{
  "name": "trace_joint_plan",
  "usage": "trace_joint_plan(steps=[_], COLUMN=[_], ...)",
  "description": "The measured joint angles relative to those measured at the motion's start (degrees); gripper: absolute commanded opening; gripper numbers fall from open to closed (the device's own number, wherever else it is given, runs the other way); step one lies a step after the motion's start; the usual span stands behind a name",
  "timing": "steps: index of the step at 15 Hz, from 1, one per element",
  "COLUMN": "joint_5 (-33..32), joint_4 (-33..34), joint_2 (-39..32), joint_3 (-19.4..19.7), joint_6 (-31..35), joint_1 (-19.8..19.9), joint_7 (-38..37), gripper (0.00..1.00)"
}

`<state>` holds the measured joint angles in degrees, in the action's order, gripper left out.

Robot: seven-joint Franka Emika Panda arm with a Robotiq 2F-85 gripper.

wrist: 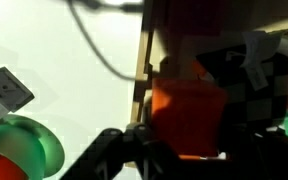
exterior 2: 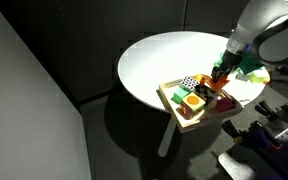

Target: Slide the orange block a little to the right, slide the gray block a little to the right, slide the lime green block a little forward, flip the orange block to the left on the table, pick up the orange block and put it in the tray

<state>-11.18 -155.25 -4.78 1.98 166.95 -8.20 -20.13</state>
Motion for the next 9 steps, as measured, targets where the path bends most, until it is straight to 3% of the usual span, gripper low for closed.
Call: trace_joint_plan(steps=[2,9], joint_5=[0.0,0.6], joint_4=[0.1,0.4], joint_2=[-0.3,-0.6], joint_3=[0.0,0.0], joint_6=[0.8,1.0], joint_1=[0.0,0.2], joint_7=[0.0,0.0], gripper=[1.00,1.00])
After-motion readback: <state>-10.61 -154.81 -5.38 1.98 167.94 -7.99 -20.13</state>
